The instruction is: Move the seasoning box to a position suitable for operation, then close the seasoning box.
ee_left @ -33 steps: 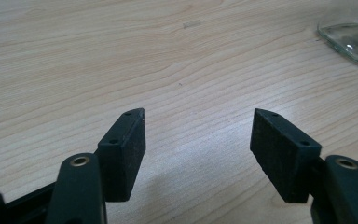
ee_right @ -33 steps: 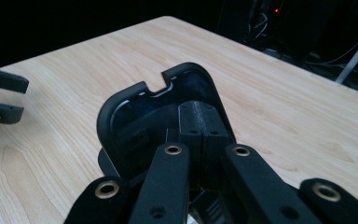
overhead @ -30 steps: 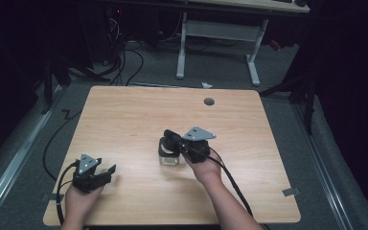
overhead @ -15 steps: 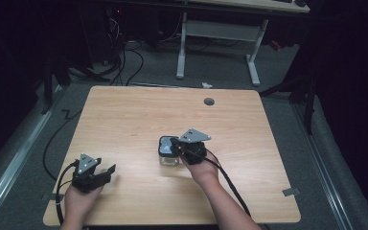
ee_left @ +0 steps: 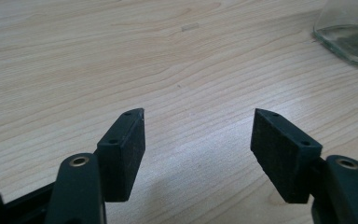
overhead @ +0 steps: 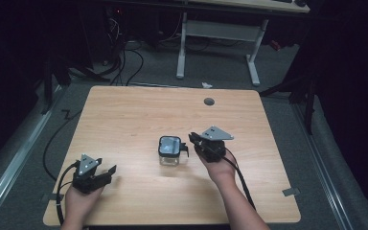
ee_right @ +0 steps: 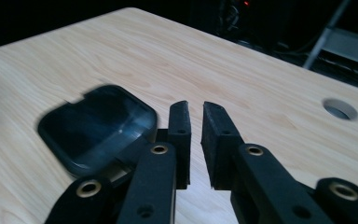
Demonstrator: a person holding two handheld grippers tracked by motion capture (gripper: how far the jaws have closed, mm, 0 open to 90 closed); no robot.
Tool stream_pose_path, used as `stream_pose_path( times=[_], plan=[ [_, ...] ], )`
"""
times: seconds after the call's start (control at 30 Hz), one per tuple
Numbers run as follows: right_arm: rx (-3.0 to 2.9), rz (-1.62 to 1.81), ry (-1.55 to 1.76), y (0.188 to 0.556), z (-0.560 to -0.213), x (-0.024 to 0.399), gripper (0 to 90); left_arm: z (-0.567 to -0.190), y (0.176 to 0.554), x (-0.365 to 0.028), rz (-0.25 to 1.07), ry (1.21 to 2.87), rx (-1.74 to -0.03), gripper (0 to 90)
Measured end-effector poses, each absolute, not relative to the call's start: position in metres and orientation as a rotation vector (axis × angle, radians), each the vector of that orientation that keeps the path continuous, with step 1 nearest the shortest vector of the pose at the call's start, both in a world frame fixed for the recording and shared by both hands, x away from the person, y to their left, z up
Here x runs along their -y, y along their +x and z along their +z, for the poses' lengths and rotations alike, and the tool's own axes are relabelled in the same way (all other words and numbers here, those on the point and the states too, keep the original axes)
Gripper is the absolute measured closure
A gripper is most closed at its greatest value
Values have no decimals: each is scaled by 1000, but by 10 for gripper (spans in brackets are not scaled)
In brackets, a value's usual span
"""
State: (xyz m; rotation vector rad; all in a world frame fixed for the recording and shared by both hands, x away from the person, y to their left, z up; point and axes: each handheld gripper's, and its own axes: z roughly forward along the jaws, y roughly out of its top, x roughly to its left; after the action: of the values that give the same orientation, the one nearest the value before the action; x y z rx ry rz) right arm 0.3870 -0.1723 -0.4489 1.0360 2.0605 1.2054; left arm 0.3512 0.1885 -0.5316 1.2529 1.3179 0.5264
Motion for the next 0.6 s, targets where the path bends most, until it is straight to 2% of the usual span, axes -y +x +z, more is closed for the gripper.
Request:
stream_pose_path(
  times=[0.2,0.37,0.6],
  plan=[
    [-2022,1169,1124,385,-460,202,765,-532,354,-188,529,1244,-1324,359],
    [-1987,1103,1177,374,-476,240,624,-531,356,-183,539,1248,-1322,358],
    [-1915,1083,1290,349,-501,282,533,-533,357,-178,538,1257,-1316,357]
  ],
)
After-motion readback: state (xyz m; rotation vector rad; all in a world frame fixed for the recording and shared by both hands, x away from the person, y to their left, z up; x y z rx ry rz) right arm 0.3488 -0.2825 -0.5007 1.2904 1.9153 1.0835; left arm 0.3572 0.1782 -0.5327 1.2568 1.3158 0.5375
